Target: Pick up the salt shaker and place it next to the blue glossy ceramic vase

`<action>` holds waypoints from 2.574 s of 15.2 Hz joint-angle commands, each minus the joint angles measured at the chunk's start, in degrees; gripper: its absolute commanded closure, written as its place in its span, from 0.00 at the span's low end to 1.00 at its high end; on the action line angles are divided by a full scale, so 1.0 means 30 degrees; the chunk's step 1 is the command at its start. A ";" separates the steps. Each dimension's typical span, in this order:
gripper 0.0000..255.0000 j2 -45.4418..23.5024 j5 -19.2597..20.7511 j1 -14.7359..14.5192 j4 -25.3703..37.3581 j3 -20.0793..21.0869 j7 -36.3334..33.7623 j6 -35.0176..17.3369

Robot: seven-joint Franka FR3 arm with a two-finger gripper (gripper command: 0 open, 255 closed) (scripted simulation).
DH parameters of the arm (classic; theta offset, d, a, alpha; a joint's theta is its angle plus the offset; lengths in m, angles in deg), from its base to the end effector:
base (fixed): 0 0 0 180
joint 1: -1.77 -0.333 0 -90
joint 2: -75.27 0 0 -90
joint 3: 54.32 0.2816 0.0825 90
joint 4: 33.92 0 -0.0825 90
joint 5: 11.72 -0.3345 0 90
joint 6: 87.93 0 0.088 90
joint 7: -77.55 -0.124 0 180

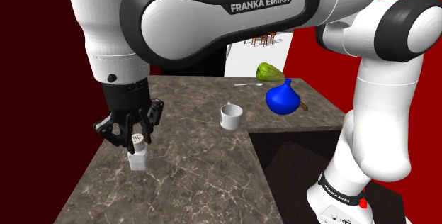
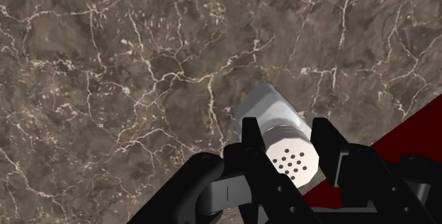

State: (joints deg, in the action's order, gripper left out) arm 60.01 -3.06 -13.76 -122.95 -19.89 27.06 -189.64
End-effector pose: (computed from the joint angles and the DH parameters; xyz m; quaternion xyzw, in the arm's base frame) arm 0.4052 0.4094 0.4757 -1.0000 -0.0023 -0.0002 0.0013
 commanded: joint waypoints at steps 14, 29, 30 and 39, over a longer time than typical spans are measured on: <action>1.00 -0.0757 0.0379 -0.0700 0.4915 0.0097 -0.0043 0.4246; 1.00 0.5799 -0.3294 0.2705 -0.0738 -0.0987 0.3961 0.4063; 1.00 0.6582 -0.3683 0.2957 -0.1525 -0.1289 0.4535 0.3959; 1.00 1.2308 -0.5435 0.4025 -0.7070 -0.4559 0.9296 0.3927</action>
State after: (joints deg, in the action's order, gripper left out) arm 95.03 -18.96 -1.82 -142.53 -32.56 53.57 -178.12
